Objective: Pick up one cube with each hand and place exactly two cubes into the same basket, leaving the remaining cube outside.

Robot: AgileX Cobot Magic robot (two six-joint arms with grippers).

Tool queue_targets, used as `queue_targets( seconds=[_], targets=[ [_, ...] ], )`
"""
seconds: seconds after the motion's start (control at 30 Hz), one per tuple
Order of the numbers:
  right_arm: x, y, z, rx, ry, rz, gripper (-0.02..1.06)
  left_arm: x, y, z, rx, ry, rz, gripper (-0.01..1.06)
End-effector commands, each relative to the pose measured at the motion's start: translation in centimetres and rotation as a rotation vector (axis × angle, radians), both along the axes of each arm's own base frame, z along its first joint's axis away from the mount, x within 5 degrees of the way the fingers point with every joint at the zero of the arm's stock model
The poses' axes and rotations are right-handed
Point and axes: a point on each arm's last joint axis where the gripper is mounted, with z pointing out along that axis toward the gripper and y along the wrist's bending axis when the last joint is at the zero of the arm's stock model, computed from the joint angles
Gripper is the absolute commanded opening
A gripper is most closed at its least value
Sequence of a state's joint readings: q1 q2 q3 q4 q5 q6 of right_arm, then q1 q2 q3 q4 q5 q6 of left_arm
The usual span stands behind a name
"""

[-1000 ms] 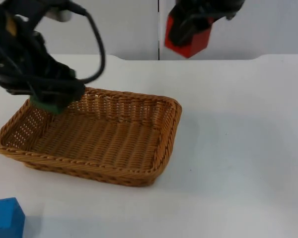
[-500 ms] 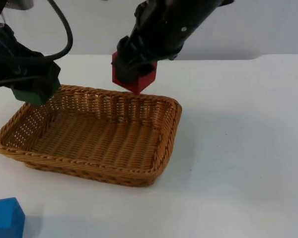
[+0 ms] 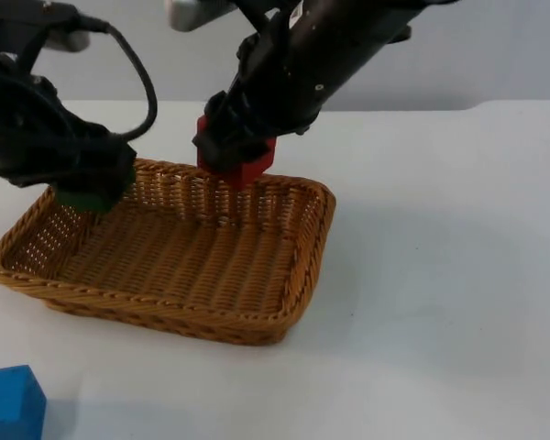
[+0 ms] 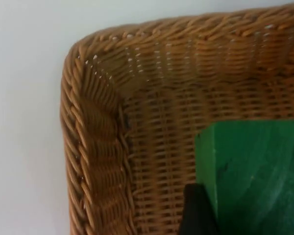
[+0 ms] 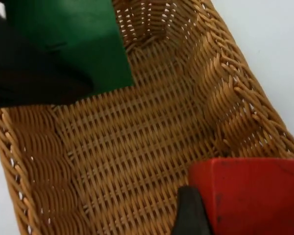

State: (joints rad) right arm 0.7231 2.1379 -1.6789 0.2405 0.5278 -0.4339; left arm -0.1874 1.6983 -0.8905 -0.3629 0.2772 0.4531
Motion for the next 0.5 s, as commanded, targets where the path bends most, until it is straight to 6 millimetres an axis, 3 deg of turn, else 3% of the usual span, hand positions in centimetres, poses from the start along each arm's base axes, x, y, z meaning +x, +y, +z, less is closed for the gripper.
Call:
queue_targets(
  seconds=[0.0, 0.47],
  targets=[
    [-0.1, 0.5, -0.3, 0.009, 0.000, 0.002, 0.00, 0.4, 0.1, -0.3, -0.005, -0.018, 0.020, 0.00],
    [0.5, 1.1, -5.9, -0.025, 0.081, -0.022, 0.00, 1.5, 0.2, -3.5, 0.026, -0.009, 0.043, 0.00]
  ],
)
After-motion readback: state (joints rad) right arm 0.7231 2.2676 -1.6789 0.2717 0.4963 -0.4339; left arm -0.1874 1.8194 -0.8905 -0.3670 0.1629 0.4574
